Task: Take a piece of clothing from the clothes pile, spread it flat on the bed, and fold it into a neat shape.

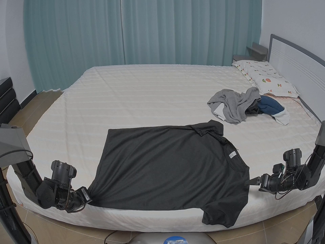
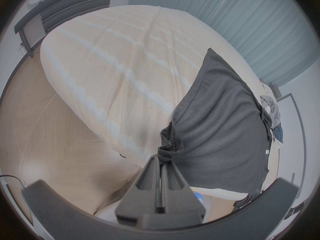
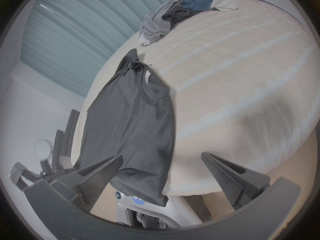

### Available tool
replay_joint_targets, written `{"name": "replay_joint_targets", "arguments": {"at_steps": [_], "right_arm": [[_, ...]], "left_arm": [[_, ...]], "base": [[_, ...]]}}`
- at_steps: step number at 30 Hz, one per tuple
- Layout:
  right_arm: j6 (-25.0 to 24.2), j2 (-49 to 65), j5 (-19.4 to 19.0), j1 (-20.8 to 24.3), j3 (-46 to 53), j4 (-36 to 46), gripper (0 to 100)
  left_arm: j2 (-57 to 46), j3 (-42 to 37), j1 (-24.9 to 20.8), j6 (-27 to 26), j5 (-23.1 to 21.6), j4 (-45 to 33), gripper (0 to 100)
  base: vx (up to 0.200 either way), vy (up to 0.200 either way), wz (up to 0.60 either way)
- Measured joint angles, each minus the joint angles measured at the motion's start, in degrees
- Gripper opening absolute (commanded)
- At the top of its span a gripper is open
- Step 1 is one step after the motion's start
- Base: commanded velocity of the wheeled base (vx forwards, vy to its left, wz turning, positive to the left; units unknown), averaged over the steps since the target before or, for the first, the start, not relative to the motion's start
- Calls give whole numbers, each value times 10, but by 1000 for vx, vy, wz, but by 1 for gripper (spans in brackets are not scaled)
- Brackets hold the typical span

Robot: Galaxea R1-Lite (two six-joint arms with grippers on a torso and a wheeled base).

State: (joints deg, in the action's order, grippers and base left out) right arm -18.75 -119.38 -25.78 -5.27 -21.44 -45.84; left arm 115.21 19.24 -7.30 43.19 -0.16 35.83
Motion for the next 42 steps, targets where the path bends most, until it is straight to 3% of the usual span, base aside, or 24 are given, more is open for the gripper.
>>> {"name": "replay_joint_targets", "arguments": {"at_steps": [9, 10, 19, 26, 34, 40, 41, 42], "right_arm": [[7, -26, 0, 45, 27, -27, 100], [2, -28, 2, 52, 27, -28, 0], [-24, -56, 20, 85, 11, -28, 0], [-11, -45, 39, 70, 33, -24, 0], [78, -17, 55, 43, 52, 35, 0], [94, -12, 80, 41, 57, 40, 0], [94, -12, 80, 41, 57, 40, 100], [94, -12, 80, 42, 57, 40, 100]], "left_arm": [[2, 0, 0, 0, 0, 0, 0], [2, 0, 0, 0, 0, 0, 0], [7, 0, -1, 0, -7, 8, 0], [9, -1, 0, 0, -7, 8, 0], [10, -5, 0, -2, -7, 7, 0], [12, -7, -3, -2, -7, 7, 0], [13, -5, -3, -1, -7, 7, 0], [14, -4, -3, 1, -7, 8, 0]], "base": [[0, 0, 0], [0, 0, 0], [0, 0, 0], [0, 0, 0], [0, 0, 0], [0, 0, 0], [0, 0, 0], [0, 0, 0]]}}
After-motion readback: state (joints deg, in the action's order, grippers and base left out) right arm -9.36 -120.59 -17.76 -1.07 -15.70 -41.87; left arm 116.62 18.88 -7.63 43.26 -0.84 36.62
